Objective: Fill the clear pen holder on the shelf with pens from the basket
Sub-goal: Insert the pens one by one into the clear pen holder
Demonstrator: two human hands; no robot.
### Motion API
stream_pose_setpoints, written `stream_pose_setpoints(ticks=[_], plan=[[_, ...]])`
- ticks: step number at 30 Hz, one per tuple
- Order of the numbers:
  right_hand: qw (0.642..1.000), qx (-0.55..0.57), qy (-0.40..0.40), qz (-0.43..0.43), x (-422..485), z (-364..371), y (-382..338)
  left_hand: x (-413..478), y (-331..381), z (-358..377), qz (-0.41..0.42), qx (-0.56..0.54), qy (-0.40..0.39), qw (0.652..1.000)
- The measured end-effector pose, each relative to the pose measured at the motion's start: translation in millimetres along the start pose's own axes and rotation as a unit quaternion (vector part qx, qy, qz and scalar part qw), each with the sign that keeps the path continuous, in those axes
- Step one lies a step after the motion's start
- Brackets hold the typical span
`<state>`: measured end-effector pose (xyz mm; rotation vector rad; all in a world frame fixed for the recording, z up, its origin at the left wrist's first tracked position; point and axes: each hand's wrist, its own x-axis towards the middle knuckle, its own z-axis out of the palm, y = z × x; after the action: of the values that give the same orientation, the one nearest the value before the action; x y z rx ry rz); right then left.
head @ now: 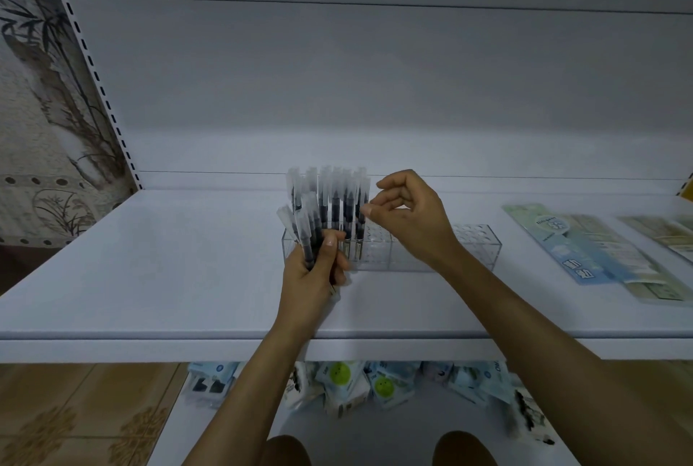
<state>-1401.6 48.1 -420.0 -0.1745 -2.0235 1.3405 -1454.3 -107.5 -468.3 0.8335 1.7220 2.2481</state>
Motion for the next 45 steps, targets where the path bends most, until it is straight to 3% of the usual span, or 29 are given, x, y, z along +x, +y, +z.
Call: stream_pose_setpoints(ticks=[5, 13, 17, 28, 36, 45], plan=[[0.998, 0.005, 0.056, -0.036, -17, -1, -11, -1, 0, 0, 0.018, 0.034, -0.096, 0.995], [0.996, -0.009, -0.087, -0.011, -39, 11, -6, -2, 2, -1, -0.014, 0.084, -0.179, 0.98], [0.993, 0.037, -0.109, -0.013, -41, 13, -10, -1, 5, -1, -0.032, 0.06, -0.199, 0.978], [0.996, 0.088, -0.006, 0.032, -37, 10, -11, 0, 2, -1, -0.058, 0.037, -0.188, 0.98], [0.997, 0.047, -0.049, 0.045, -37, 7, -13, 0, 1, -1, -0.044, 0.031, -0.166, 0.985], [0.95, 0.24, 0.148, 0.134, -7, -9, -20, -2, 4, 0, -0.034, 0.038, -0.105, 0.993]])
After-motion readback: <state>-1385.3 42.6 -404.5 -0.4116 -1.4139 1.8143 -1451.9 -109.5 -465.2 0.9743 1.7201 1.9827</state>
